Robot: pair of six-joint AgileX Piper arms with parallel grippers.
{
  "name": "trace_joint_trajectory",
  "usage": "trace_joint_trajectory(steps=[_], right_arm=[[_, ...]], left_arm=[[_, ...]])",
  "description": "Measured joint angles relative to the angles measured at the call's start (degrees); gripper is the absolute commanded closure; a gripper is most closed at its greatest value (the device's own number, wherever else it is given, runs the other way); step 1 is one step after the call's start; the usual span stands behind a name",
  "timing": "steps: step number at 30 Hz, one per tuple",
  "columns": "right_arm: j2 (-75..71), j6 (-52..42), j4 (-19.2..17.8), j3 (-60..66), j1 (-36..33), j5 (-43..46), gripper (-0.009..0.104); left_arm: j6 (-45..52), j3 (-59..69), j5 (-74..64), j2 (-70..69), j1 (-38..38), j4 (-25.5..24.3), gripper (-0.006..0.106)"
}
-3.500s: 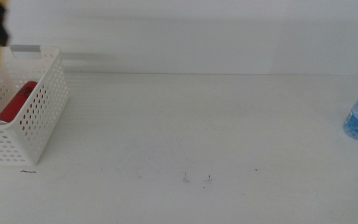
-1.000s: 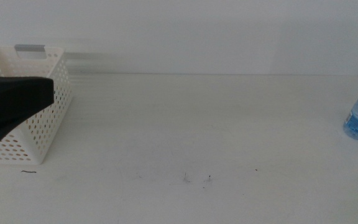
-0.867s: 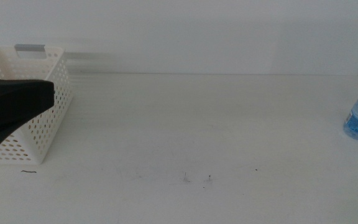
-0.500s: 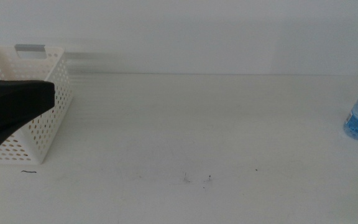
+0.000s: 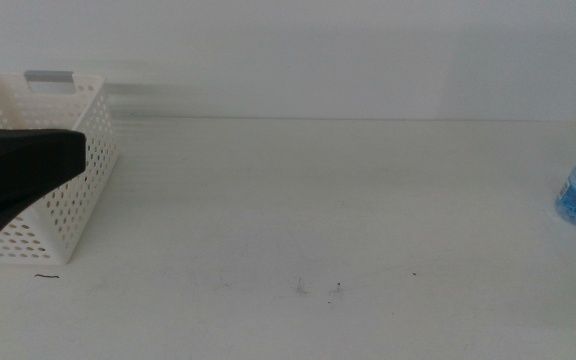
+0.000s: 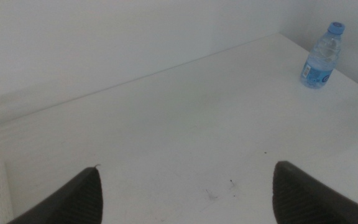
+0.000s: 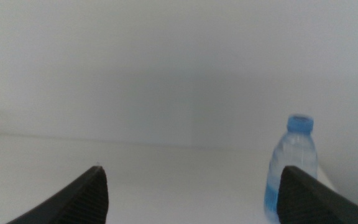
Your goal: Use arms to grab the bottles and put them into the dustbin to the left of the table.
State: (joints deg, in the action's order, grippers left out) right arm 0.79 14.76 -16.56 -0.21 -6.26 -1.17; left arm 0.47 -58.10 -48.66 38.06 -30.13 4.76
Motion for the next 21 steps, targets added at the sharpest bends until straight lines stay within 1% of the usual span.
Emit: trace_joint_trajectory(steps=[3,5,7,8,10,14,16,18,21], right_arm=[[7.0,0.1,0.1,0.0,0.1,1.9,0.009],[13.5,-1.3,0.5,0.0,0.1,6.9,0.009],[20.4,-2.8,2.6,0.0,0.1,11.3,0.009],[24.4,-3.6,4.7,-0.1,0.1,13.4,0.009],[32.3,-5.5,10.0,-0.3,0.1,17.8,0.009],[46.7,-11.1,22.5,-0.6,0.1,32.2,0.009],[53.7,-14.1,27.4,-0.6,0.1,39.0,0.009],[59.5,-15.7,29.9,-0.6,0.1,44.2,0.009],[67.7,-15.9,31.1,-0.8,0.1,51.7,0.009]], left_arm=[[0.0,0.0,0.0,0.0,0.0,0.0,0.007],[0.0,0.0,0.0,0.0,0.0,-0.2,0.007],[0.0,0.0,0.0,0.0,0.0,-0.5,0.007],[0.0,0.0,0.0,0.0,0.0,-0.6,0.007],[0.0,0.0,0.0,0.0,0.0,-0.7,0.007],[0.0,0.0,0.0,0.0,0.0,-1.3,0.007],[0.1,0.0,0.0,0.0,0.0,-1.3,0.007],[0.2,0.0,0.0,0.0,0.0,-1.3,0.007],[0.2,0.0,0.0,0.0,0.0,-1.3,0.007]])
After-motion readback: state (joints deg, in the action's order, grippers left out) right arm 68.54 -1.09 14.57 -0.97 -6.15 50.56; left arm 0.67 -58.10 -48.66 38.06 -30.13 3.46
